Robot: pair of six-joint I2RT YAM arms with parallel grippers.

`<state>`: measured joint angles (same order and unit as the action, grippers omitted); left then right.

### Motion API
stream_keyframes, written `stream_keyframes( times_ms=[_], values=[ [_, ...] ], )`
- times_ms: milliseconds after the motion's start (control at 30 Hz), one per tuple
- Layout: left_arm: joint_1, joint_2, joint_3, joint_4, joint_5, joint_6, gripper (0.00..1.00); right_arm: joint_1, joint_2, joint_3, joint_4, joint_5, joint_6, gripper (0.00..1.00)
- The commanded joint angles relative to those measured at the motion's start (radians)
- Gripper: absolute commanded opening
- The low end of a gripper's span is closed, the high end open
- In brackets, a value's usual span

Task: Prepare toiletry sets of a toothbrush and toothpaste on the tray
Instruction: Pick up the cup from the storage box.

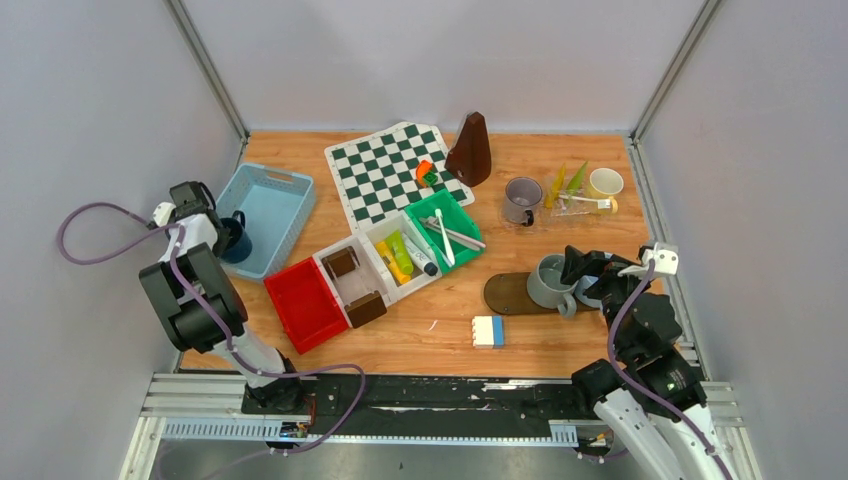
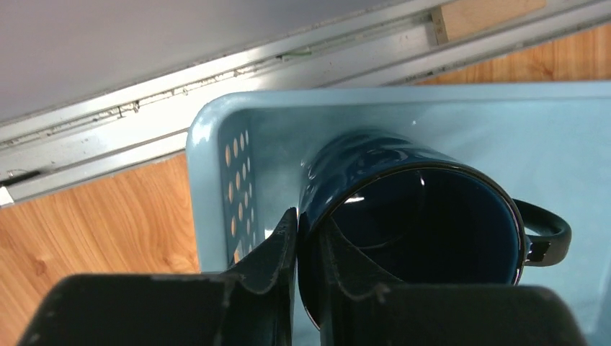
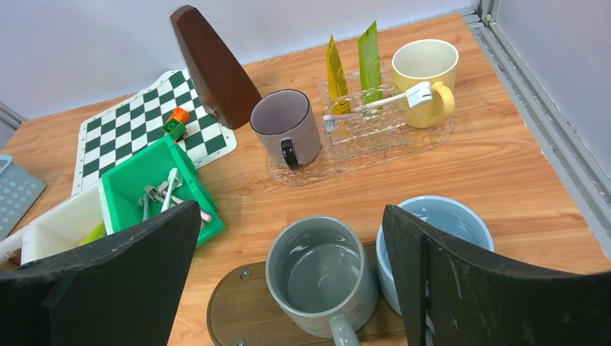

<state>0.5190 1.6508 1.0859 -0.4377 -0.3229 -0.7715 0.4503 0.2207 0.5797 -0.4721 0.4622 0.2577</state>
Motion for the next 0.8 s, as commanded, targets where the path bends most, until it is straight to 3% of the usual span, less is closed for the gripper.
stream_keyframes(
  times_ms=[0,167,433,767],
  values=[
    [0.006,-0.067,0.042,-0.019,0.064,0.053,0.14,-0.001,-0.017,-0.007,0.048,-0.007,-0.018,1.0],
    [0.0,-0.166,0.069,-0.022,0.122,0.101,0.0,-0.001,-0.032,-0.01,0.053,-0.009,-0.018,1.0],
    [-0.117,-0.288,0.154,-0.039,0.167,0.306,0.0,0.0,-0.065,-0.014,0.057,-0.006,-0.02,1.0],
    [-0.295,-0.429,0.207,-0.047,0.432,0.526,0.0,-0.001,-0.078,-0.018,0.065,-0.008,-0.021,1.0]
  ],
)
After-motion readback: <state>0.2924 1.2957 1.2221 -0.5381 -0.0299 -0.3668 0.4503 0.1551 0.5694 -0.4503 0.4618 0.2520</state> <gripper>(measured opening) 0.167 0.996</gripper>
